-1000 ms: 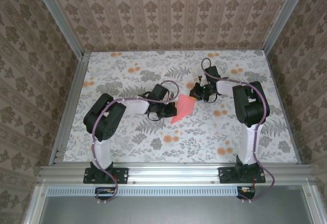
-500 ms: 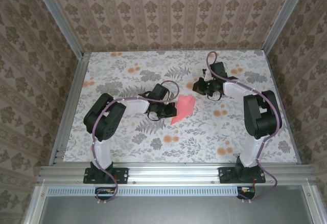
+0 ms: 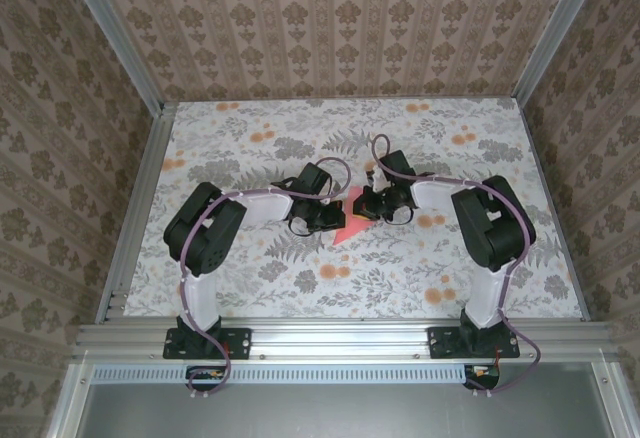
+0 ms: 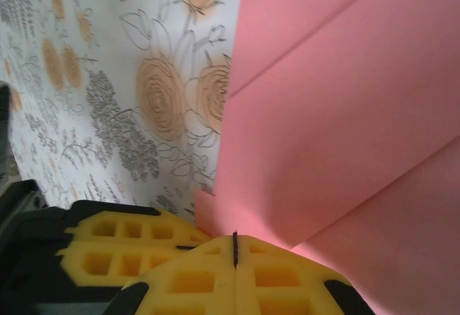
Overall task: Fold a paper plane with a square sheet of paper (pick it up from the middle)
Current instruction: Fourth fold the wing at the center of the table.
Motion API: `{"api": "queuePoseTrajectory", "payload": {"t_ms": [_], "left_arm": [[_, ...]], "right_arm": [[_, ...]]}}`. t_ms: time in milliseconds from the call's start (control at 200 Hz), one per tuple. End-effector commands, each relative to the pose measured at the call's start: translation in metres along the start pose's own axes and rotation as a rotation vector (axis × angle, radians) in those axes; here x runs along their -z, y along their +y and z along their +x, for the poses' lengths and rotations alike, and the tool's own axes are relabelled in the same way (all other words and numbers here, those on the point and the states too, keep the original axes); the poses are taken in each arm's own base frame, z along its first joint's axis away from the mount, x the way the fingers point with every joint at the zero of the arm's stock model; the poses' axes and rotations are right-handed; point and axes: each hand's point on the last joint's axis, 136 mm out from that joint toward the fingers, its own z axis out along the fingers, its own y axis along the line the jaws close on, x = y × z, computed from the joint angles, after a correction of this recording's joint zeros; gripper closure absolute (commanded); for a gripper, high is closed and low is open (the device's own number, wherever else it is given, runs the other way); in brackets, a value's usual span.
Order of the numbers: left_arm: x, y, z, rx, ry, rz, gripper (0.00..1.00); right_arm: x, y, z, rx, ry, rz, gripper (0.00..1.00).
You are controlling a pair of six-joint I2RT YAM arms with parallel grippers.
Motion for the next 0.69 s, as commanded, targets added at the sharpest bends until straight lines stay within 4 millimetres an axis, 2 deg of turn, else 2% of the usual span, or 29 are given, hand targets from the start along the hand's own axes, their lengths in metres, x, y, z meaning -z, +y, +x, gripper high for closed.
{"api": "queuePoseTrajectory", "payload": {"t_ms": [0,135,295,360,505,690], "left_arm": [[0.003,0.015,0.015,0.042,0.054,-0.048,1.00],[0.009,0.003,0.009,0.027,0.023,0.008,0.98],[0.018,-0.030,0.001,-0.033,-0.002,0.145,0.91],[0.021,-0.036,0.000,-0.052,-0.004,0.165,0.89],[0.021,-0.039,0.003,-0.071,0.008,0.169,0.86],[0.009,-0.030,0.022,-0.069,0.090,0.102,0.86]], "right_arm": [[-0.009,-0.005,0.000,-0.026,0.017,0.009,0.94],[-0.012,-0.019,0.003,-0.037,0.030,0.076,0.95],[-0.012,-0.038,0.008,-0.049,0.051,0.170,0.95],[-0.013,-0.044,0.011,-0.057,0.063,0.194,0.95],[-0.015,-0.052,0.014,-0.071,0.075,0.225,0.96],[-0.016,-0.061,0.016,-0.090,0.090,0.274,0.96]]}}
